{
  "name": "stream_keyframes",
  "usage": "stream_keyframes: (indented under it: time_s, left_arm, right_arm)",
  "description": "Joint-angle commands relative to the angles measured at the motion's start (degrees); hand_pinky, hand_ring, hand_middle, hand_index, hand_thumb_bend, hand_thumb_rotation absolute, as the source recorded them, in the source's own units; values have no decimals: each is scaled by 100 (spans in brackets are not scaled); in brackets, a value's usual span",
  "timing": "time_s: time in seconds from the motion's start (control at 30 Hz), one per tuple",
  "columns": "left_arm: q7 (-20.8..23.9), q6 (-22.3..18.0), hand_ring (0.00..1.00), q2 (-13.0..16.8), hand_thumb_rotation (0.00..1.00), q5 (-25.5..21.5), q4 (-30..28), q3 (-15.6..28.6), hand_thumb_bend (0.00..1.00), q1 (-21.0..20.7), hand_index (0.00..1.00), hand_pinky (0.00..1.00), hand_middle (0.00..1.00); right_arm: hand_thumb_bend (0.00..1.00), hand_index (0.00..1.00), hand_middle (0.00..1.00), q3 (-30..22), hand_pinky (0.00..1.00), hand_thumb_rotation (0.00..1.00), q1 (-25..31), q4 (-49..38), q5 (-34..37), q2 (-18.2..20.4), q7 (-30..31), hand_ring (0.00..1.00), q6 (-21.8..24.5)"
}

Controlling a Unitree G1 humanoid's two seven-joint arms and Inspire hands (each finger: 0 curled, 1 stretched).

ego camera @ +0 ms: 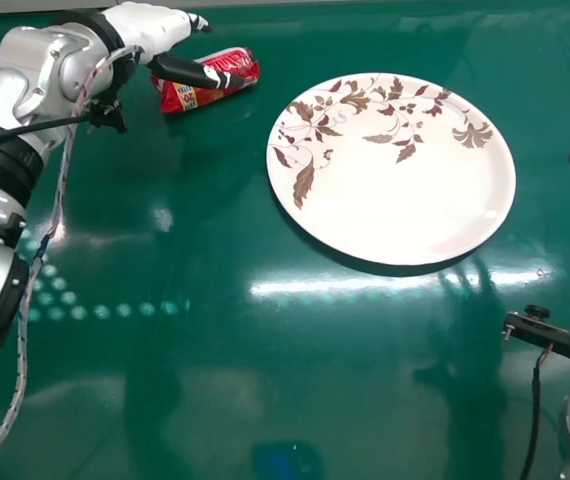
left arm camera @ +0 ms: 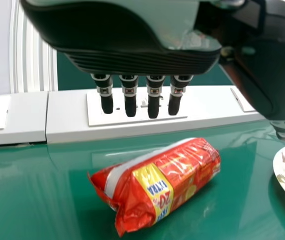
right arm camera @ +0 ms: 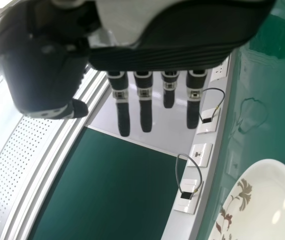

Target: Pick up biscuit and place it in the plate

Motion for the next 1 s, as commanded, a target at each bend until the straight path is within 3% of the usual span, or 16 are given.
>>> stream_keyframes:
  time_s: [0.0, 0.23, 0.4, 0.97]
  left_arm:
    - [12, 16, 100, -49, 48, 42, 105, -85, 100, -85, 100, 99, 100]
    - [23, 173, 100, -175, 46, 35, 348, -100, 100, -163, 100, 100, 100]
    - [15, 207, 100, -263, 49, 44, 518, -158, 100, -276, 100, 100, 100]
    - [2, 432, 100, -556, 47, 92, 960, -364, 100, -439, 100, 100, 100]
  right_arm:
    - [48, 80, 85, -72, 82, 24, 118, -89, 39, 43, -15, 85, 44]
    - [47, 80, 86, -98, 79, 22, 180, -126, 68, 32, -11, 85, 13]
    - [47, 80, 85, -115, 84, 22, 225, -143, 76, 41, -14, 86, -28]
    - [49, 79, 85, -269, 82, 29, 377, -171, 179, -33, 17, 85, -177]
